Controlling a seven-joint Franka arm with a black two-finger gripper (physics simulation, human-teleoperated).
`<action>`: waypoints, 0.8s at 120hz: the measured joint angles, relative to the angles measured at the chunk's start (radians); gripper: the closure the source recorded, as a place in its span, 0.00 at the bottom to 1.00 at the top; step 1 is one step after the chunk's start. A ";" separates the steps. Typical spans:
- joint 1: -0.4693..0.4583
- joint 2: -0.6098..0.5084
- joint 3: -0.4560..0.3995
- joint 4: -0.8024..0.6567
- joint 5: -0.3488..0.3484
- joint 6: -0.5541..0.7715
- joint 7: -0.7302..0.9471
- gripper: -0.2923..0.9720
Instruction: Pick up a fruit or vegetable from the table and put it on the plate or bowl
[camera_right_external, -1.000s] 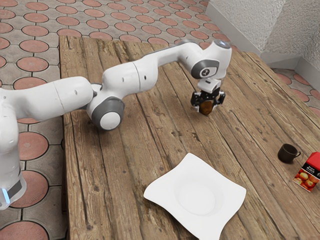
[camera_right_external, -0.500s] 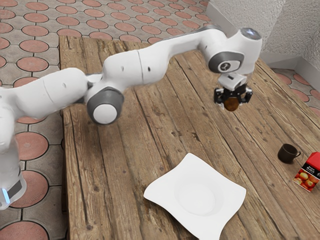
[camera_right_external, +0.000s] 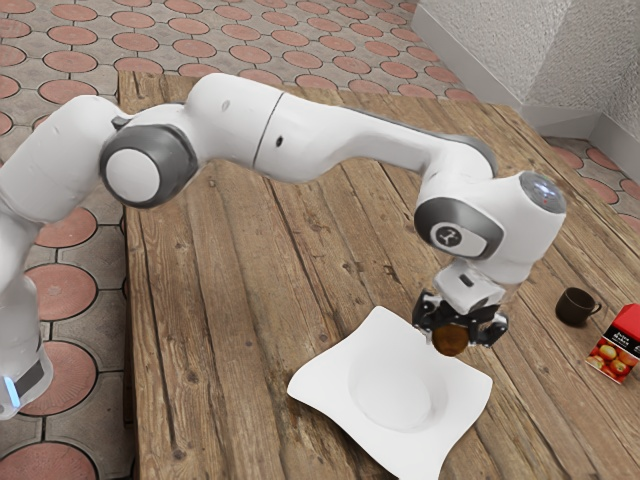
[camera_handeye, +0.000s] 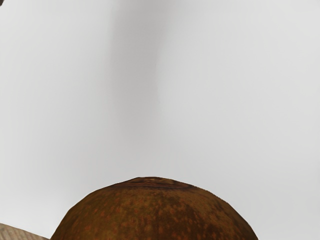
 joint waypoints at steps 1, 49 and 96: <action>-0.002 -0.005 0.000 -0.009 -0.001 0.004 -0.005 0.59; -0.062 -0.187 0.007 -0.282 -0.059 0.128 -0.212 0.59; -0.057 -0.227 0.103 -0.294 -0.072 0.220 -0.377 0.28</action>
